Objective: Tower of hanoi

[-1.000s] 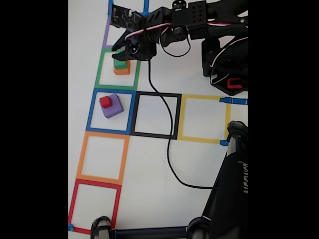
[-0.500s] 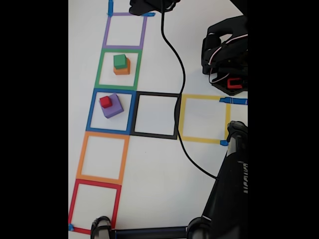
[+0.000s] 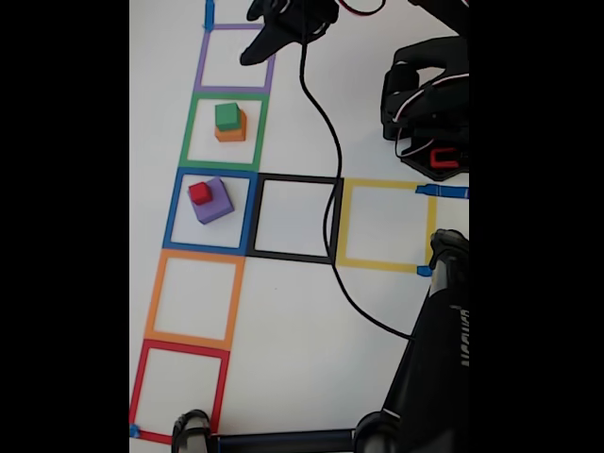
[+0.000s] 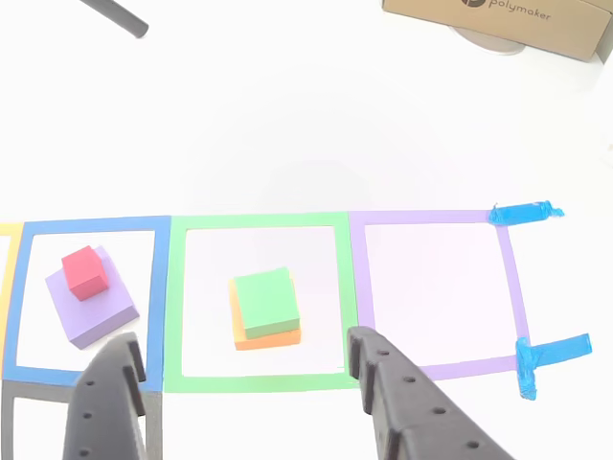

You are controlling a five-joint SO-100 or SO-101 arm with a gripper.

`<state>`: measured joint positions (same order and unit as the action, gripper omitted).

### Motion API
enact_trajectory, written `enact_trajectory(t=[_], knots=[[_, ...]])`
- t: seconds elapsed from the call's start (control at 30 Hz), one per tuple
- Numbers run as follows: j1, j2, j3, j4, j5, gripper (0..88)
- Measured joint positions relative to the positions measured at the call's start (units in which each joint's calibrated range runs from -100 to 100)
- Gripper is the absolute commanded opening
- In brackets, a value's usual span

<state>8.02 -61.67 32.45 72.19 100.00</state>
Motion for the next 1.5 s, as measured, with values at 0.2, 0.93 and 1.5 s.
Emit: enact_trajectory(t=[0.2,0.93,1.5], knots=[[0.2,-1.7,23.1,-23.1,0.0,30.8],[0.9,27.0,53.9,-94.6,-0.4,33.0],[-0.1,51.9,52.6,-117.7,-0.4,31.8]])
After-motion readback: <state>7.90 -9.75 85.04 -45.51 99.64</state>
